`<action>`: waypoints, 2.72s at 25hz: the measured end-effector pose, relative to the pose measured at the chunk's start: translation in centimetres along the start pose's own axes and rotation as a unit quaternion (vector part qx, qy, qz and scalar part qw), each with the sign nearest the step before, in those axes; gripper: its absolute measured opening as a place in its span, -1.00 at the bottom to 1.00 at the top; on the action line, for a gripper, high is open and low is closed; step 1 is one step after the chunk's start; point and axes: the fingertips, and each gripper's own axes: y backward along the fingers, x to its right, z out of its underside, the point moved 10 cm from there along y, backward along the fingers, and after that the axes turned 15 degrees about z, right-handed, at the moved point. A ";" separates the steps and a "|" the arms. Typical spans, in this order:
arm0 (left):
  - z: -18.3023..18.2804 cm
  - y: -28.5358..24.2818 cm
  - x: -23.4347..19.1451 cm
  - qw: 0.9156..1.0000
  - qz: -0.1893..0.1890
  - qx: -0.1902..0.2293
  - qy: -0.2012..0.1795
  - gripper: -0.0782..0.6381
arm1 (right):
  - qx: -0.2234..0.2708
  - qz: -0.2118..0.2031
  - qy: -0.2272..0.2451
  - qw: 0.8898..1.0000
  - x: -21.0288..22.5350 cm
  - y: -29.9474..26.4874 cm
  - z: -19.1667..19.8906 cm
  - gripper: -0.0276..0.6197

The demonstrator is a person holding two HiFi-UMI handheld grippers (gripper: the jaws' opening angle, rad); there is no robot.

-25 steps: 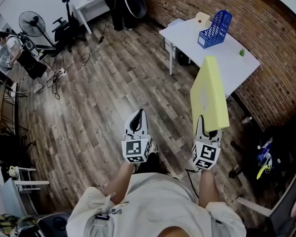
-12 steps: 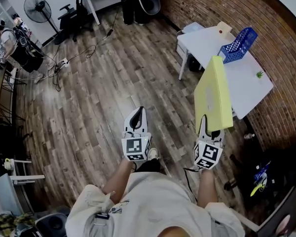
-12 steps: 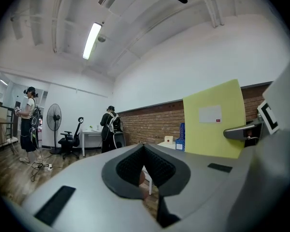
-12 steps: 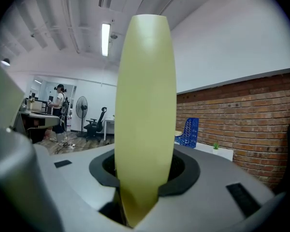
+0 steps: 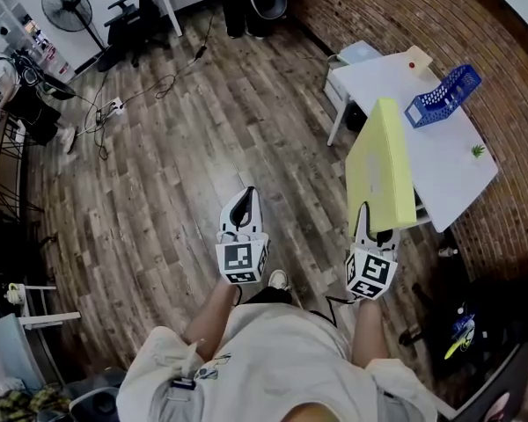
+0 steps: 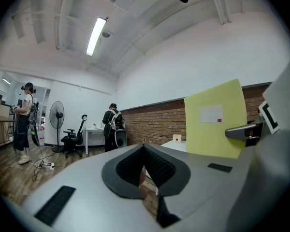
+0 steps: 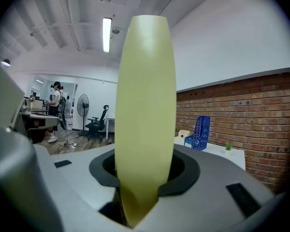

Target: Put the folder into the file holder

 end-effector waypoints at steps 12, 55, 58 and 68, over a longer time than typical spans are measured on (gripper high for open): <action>-1.4 -2.7 -4.2 1.000 -0.016 0.016 -0.007 -0.76 | 0.016 -0.015 -0.006 1.000 -3.5 -4.4 -1.8 -0.38; -4.2 -41.9 -2.6 0.989 0.140 -0.020 -0.045 -0.76 | 0.047 0.081 -0.074 0.993 5.8 -33.0 -6.8 -0.39; -4.6 -43.7 -2.0 0.987 0.152 -0.013 -0.045 -0.76 | 0.072 0.097 -0.075 0.990 7.1 -33.5 -8.4 -0.39; -5.7 -49.5 -0.8 0.977 0.209 0.017 -0.036 -0.76 | 0.157 0.154 -0.042 0.975 9.3 -34.4 -13.1 -0.39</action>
